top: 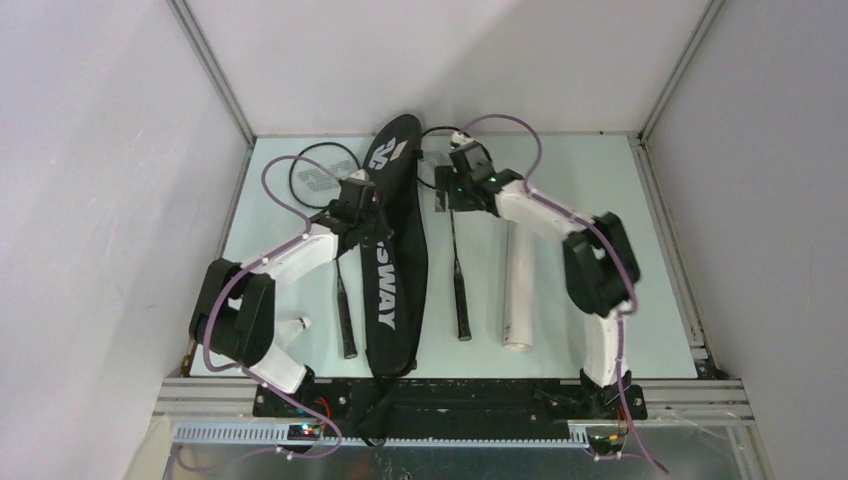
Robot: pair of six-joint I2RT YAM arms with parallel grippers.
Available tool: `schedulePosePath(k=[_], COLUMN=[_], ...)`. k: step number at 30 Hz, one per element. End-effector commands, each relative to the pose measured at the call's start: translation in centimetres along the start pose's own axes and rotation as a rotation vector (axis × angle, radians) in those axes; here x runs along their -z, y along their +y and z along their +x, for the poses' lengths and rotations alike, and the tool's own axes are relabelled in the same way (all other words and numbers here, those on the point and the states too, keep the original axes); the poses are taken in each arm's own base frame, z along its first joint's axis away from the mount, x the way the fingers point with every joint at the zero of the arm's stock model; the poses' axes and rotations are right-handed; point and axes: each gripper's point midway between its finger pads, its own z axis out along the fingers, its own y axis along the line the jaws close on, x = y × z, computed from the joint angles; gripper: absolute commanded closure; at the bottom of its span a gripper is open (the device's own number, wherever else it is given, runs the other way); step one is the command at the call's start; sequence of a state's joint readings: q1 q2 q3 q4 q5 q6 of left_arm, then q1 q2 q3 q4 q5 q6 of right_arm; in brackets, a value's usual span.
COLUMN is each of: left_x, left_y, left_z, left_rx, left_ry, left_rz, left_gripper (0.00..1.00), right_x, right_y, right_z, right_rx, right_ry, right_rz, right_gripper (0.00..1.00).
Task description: Pack up the badminton gear
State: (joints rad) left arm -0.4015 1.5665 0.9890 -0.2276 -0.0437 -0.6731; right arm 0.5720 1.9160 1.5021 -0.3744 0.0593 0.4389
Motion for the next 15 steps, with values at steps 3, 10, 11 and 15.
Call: schedulePosePath(k=[3,10,11,15], left_x=[1.6,1.9,1.9,2.0], left_y=[0.2,0.0,0.0,-0.1], left_z=[-1.8,-2.2,-2.3,-2.6], left_rx=[0.003,0.011,0.011,0.019], left_ry=[-0.068,-0.080,-0.082,-0.088], left_rz=[-0.002,0.017,0.019,0.026], left_gripper=[1.00,1.00,1.00,1.00], right_x=[-6.4,-9.5,-9.7,-9.7], right_y=[-0.5,-2.9,-3.1,-3.9], right_z=[-0.9,3.4,4.2,6.3], right_rx=[-0.018,0.010,0.008,0.015], right_ry=[0.067,0.233,0.259,0.318], right_rz=[0.151,0.255,0.253,0.268], right_gripper=[0.25,0.36,0.43,0.81])
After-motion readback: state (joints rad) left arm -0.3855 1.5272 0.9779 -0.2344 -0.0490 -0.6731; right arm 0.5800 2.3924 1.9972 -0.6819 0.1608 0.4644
